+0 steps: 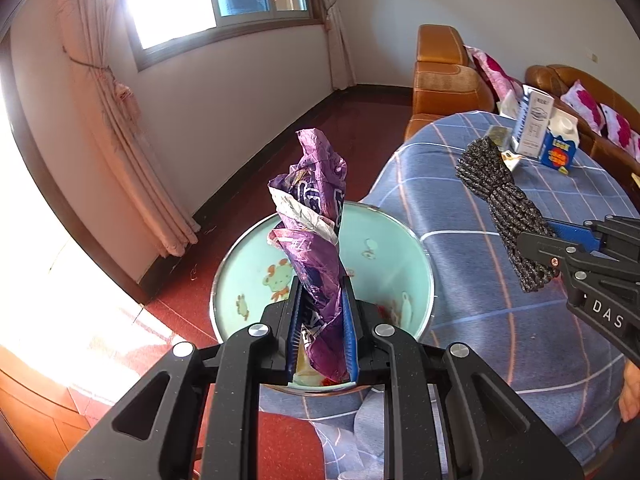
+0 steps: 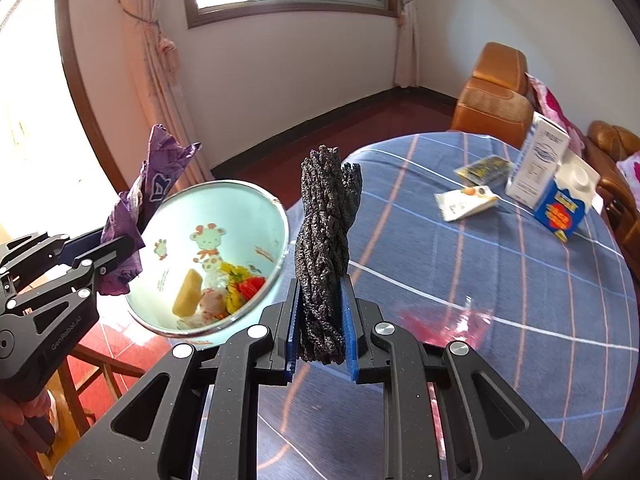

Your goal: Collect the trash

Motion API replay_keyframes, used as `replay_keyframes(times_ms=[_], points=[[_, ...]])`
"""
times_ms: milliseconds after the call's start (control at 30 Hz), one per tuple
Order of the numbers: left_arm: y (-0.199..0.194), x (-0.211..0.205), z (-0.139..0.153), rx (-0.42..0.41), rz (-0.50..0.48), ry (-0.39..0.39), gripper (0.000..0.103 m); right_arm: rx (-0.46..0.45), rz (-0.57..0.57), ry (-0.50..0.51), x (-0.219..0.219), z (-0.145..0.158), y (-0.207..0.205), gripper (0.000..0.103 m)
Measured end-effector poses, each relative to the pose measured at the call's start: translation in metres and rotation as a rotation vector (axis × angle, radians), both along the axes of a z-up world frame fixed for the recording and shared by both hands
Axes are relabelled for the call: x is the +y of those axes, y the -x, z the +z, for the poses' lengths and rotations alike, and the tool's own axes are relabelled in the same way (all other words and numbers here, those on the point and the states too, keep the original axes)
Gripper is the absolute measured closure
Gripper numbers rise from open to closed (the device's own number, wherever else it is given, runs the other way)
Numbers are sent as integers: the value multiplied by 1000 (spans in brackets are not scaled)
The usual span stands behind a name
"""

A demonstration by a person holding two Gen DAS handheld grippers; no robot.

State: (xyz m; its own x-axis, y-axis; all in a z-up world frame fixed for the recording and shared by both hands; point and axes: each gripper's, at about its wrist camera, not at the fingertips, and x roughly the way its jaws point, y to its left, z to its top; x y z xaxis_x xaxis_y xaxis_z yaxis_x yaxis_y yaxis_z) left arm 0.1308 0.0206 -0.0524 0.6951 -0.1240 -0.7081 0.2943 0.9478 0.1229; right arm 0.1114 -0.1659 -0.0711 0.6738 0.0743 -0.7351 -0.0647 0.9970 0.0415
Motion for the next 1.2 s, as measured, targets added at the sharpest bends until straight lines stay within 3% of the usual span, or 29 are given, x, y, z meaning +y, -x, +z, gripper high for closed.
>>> replay_keyframes(times_ms=[533,1200], points=[[-27,21,-17,53,64,9,85,12,84,-19,44,-3,-34,84],[-52,27,-59,174,63,15,85,90,138,-34,73,-33,-70,83]])
